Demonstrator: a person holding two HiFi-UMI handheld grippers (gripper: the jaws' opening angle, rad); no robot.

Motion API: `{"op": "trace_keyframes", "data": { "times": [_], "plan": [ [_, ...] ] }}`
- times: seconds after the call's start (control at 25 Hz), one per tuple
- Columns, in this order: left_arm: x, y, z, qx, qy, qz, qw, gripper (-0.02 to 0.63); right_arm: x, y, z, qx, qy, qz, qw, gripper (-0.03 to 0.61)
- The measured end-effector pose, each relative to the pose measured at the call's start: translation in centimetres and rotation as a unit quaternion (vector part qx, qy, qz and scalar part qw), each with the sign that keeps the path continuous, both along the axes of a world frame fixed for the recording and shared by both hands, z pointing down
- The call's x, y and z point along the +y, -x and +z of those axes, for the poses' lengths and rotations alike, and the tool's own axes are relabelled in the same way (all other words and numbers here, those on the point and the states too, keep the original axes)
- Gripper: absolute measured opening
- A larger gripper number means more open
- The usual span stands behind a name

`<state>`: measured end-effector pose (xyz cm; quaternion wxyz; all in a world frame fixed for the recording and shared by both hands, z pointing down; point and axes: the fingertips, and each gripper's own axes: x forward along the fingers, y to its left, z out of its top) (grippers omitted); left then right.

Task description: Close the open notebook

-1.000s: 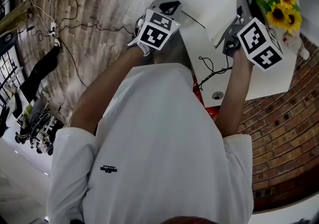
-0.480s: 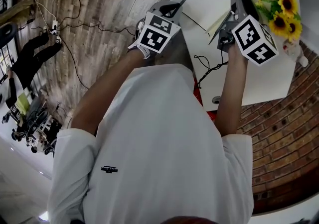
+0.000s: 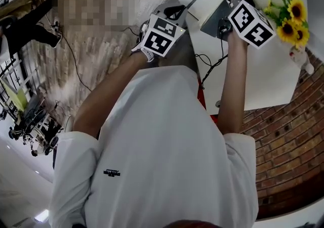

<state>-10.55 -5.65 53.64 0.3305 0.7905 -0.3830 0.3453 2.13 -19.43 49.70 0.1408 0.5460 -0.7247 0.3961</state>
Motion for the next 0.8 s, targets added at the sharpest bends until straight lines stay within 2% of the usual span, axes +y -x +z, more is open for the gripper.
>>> {"op": "trace_keyframes", "data": {
  "times": [0.32, 0.56, 0.8],
  "plan": [
    [0.3, 1.2, -0.3, -0.006, 0.002, -0.009, 0.9999, 0.018, -0.9, 1.7, 3.6, 0.019, 0.029, -0.009, 0.999, 0.204],
    [0.6, 1.6, -0.4, -0.003, 0.002, -0.017, 0.9998, 0.018, -0.7, 2.3, 6.5, -0.014, 0.063, -0.014, 0.998, 0.191],
    [1.1, 1.6, -0.4, -0.005, 0.007, -0.016, 0.9998, 0.017, -0.6, 2.8, 6.3, -0.021, 0.058, -0.030, 0.998, 0.186]
  ]
}}
